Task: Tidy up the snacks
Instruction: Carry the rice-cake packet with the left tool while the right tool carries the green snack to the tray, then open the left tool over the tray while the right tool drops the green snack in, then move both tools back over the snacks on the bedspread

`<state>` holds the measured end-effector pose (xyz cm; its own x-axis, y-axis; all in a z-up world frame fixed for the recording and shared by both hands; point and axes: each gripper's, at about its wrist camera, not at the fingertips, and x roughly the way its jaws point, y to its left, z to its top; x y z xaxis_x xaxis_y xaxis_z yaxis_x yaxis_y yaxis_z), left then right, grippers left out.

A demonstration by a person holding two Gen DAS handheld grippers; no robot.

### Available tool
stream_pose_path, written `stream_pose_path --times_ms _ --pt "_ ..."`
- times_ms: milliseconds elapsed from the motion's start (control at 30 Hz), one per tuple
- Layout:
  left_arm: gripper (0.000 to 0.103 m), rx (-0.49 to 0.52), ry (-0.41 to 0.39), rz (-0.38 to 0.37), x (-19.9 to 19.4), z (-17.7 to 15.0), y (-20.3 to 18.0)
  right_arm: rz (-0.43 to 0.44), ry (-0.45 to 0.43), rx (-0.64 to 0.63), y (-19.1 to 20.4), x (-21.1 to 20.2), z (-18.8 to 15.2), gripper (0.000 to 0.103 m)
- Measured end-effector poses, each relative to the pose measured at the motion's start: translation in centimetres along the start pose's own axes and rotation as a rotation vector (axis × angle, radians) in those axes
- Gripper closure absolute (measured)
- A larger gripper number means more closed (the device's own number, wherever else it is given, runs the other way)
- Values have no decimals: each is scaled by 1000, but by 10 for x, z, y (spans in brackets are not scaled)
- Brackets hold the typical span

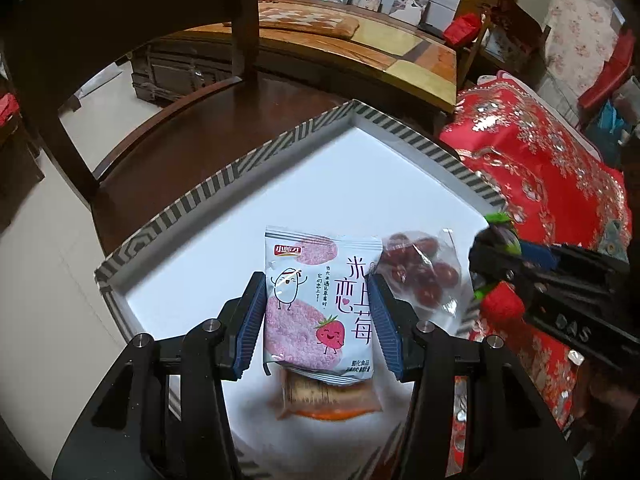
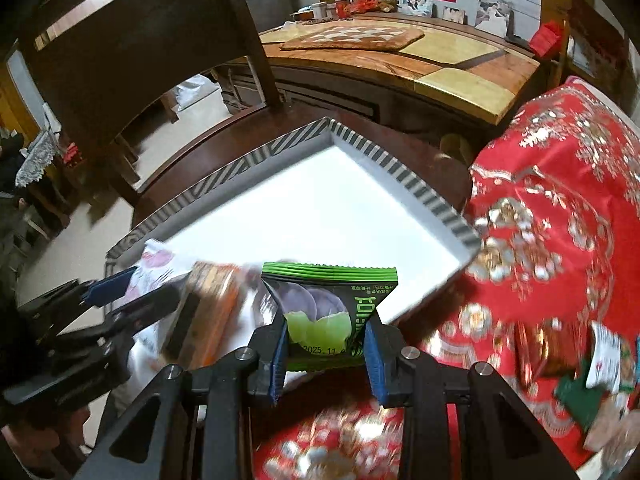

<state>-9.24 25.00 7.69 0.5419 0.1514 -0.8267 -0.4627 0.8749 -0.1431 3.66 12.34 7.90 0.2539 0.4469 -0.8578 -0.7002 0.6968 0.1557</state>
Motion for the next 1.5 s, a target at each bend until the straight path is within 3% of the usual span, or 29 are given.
stream_pose_path --times_ms 400,567,900,1167,1500 --pt "52 -43 33 10 25 9 6 -15 61 12 -17 56 36 70" --pt "50 -83 76 23 34 7 11 18 63 51 -20 62 35 55" --pt "36 -102 35 42 19 5 13 88 -47 84 -8 18 19 54" --pt "34 -78 -13 29 -4 5 -2 118 -119 100 -2 -22 1 53" --pt "33 -16 -33 -23 -24 -2 -36 97 -164 163 -21 -66 -49 53"
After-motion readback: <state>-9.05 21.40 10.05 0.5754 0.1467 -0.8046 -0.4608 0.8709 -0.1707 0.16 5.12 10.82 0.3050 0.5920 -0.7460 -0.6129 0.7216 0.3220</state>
